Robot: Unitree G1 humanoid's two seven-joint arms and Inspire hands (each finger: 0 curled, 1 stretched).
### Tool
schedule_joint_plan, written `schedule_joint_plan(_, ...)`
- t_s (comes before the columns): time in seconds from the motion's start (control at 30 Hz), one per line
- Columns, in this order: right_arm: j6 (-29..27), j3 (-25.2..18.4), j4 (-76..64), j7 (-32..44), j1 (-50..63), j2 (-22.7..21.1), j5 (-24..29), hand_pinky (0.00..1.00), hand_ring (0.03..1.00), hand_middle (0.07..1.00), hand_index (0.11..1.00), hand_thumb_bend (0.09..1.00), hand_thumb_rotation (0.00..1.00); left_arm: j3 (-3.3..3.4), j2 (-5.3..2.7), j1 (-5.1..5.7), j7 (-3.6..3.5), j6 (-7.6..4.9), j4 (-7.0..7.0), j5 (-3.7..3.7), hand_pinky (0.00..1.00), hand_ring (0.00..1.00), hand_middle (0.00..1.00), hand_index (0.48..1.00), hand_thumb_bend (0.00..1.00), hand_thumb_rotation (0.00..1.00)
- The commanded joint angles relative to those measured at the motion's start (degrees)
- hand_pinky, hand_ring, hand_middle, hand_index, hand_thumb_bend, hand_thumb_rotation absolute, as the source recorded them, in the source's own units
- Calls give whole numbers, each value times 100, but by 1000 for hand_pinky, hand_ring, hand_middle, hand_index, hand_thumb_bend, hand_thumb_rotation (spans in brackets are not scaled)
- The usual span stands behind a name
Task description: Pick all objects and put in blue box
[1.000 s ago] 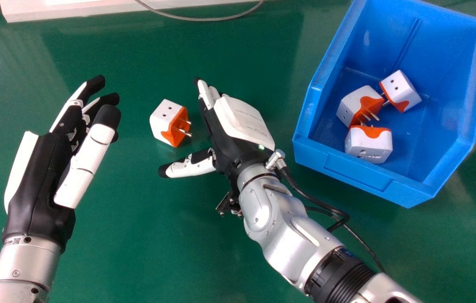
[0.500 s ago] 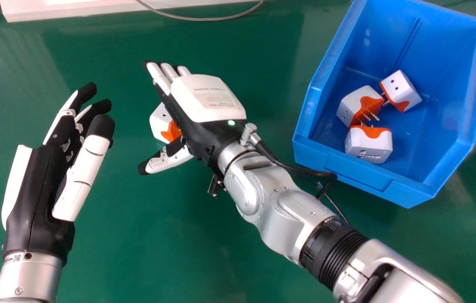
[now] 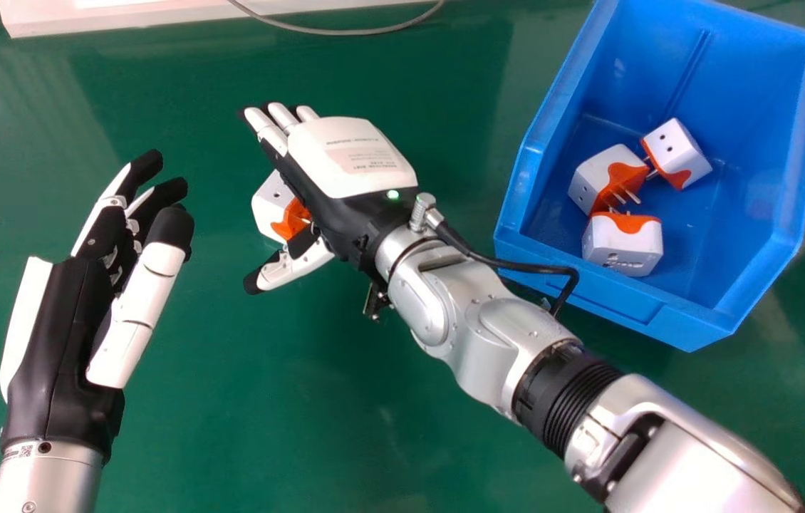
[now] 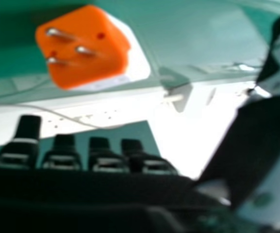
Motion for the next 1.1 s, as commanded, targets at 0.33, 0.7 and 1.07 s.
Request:
schedule_joint_plan(0.33, -335, -214, 593, -28, -444, 76, -41, 831, 958, 980, 961, 713, 377, 21, 41, 27, -82, -218, 9, -20, 805, 873, 883, 913, 720, 853)
schedule_joint_plan(0.7, -396, -364, 855, 504, -694, 124, 10, 812, 942, 967, 942, 726, 375, -45, 32, 79, -84, -229, -46, 24, 811, 874, 884, 914, 715, 853)
schedule_joint_plan(1.07, -507, -457, 827, 951, -746, 62, 30, 808, 942, 956, 930, 716, 291, -111, 22, 162, -57, -246, -139, 72, 817, 875, 885, 916, 718, 856)
